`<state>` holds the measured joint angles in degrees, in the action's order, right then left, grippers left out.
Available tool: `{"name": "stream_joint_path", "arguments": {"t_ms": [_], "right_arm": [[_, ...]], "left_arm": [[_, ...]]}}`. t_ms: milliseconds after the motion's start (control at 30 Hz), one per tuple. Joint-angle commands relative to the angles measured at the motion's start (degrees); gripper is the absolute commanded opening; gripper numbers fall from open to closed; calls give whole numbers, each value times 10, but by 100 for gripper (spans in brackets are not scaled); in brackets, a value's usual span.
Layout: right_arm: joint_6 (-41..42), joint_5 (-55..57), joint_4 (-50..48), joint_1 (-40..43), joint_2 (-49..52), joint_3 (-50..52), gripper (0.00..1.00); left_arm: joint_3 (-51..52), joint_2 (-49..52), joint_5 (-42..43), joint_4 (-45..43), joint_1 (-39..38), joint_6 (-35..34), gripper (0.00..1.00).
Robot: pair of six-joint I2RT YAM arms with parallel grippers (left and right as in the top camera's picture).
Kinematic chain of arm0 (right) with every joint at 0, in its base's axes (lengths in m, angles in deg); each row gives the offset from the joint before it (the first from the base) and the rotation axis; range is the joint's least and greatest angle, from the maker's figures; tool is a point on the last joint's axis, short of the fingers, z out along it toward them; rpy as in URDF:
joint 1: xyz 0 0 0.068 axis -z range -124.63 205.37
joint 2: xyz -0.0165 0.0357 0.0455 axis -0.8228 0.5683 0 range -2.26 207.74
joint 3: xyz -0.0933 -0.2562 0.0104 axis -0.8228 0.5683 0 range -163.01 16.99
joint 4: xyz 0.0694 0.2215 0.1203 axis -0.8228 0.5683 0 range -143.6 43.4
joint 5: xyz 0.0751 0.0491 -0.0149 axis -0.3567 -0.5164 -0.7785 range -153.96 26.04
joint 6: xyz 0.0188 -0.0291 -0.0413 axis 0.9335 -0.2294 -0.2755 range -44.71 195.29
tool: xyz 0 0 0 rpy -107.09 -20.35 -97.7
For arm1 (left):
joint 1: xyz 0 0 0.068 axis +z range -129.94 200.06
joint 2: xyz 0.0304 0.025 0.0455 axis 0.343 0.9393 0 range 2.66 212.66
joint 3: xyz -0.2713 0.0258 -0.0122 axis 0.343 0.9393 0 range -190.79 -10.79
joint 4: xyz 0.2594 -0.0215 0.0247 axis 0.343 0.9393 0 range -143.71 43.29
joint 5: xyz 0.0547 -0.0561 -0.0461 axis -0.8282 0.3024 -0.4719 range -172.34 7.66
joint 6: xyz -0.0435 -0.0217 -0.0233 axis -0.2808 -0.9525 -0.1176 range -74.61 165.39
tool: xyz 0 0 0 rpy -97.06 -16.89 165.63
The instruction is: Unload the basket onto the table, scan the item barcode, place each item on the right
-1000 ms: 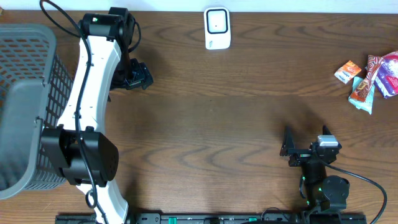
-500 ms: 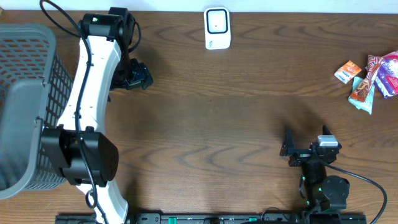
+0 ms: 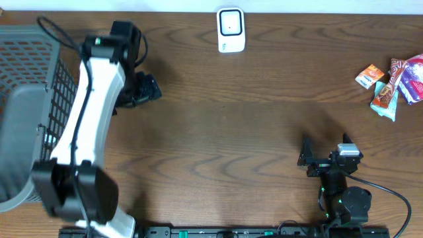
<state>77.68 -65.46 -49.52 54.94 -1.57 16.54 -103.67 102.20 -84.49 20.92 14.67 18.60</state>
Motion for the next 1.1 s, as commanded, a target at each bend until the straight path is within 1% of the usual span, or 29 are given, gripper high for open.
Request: {"name": "stream_joint_path", "arguments": {"t_ms": [0, 167, 200, 233, 367, 467, 800, 1067], "right_arm": [[8, -1, 2, 4, -4, 2, 99], [8, -1, 2, 4, -4, 2, 99], [8, -1, 2, 4, -4, 2, 99], [8, -1, 2, 4, -4, 2, 99], [8, -1, 2, 4, -4, 2, 99], [8, -1, 2, 4, -4, 2, 99], [8, -1, 2, 4, -4, 2, 99], [8, -1, 2, 4, -4, 2, 99]], "left_arm": [[106, -72, -11, -51, 2, 2, 98], [256, -161, -11, -157, 2, 2, 98], [309, -195, -10, -200, 2, 2, 98], [337, -213, -8, -223, 2, 2, 98], [439, -285, 31, -319, 2, 38, 98], [503, -337, 43, -374, 2, 43, 98], [687, -517, 43, -526, 2, 43, 98], [813, -658, 47, -633, 2, 43, 98]]}}
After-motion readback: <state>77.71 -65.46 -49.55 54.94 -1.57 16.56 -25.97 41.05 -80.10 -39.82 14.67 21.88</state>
